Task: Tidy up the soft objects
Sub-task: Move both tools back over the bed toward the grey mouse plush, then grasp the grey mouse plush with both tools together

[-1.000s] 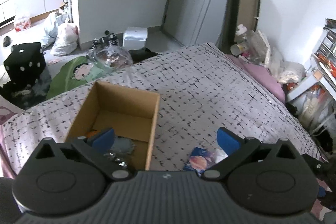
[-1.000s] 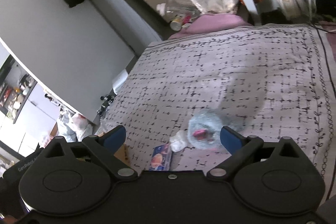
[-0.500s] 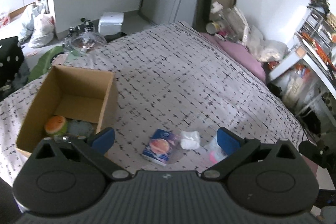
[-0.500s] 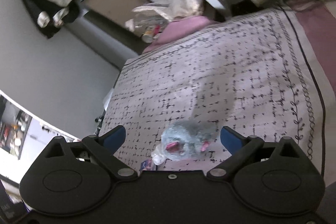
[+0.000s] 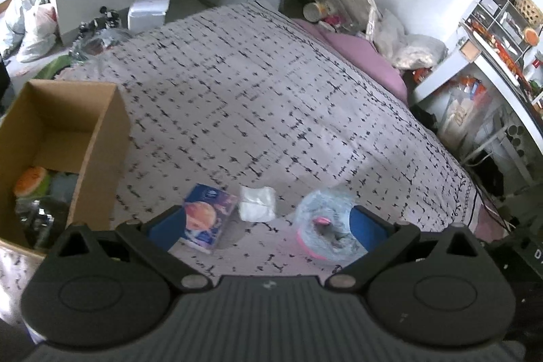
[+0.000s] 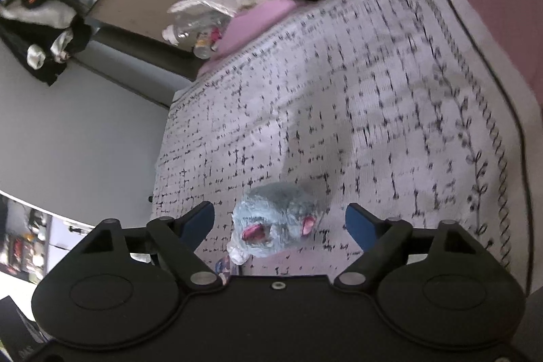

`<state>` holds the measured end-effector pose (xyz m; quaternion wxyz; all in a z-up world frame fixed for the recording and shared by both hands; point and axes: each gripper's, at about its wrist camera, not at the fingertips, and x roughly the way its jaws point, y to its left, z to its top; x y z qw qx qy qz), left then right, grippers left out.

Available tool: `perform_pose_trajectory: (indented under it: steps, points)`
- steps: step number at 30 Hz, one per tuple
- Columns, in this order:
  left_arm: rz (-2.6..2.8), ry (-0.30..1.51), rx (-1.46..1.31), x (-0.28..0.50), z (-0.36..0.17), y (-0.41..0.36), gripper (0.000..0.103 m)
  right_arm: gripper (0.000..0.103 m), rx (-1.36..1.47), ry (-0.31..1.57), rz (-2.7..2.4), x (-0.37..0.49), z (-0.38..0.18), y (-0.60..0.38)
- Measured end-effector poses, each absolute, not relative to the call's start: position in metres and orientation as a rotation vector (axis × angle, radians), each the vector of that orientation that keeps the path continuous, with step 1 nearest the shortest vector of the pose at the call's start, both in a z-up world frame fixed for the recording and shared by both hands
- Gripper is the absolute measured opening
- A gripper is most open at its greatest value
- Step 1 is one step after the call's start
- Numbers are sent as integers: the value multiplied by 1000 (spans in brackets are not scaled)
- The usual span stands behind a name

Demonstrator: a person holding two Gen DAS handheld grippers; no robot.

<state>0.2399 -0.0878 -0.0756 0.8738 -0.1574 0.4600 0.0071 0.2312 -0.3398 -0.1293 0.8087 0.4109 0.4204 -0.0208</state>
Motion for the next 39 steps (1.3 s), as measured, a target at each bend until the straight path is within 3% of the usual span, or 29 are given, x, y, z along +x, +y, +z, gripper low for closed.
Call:
perform_pose_trajectory:
  steps: [12, 15, 17, 22, 27, 32, 36, 39]
  points:
    - [-52, 1024, -402, 262, -119, -104, 96, 48, 1078, 983, -29, 250, -172, -338]
    - [-60, 1043, -416, 267, -129, -107, 88, 41, 1091, 984, -21, 256, -177, -335]
    - [-60, 1052, -426, 271, -136, -108, 77, 38, 1084, 998, -22, 261, -181, -330]
    - [-58, 1082, -447, 281, -151, -108, 59, 36, 1088, 1032, -13, 273, -192, -322]
    - [-73, 1099, -462, 290, -161, -111, 53, 36, 1072, 1041, -32, 280, -199, -321]
    - [-103, 1109, -466, 298, -165, -120, 42, 35, 1051, 1027, -47, 284, -199, -322]
    - [-108, 1118, -448, 305, -169, -127, 39, 35, 1048, 1018, -57, 285, -198, -324]
    - [-110, 1115, -449, 310, -170, -131, 30, 36, 1073, 1008, -48, 284, -200, -326]
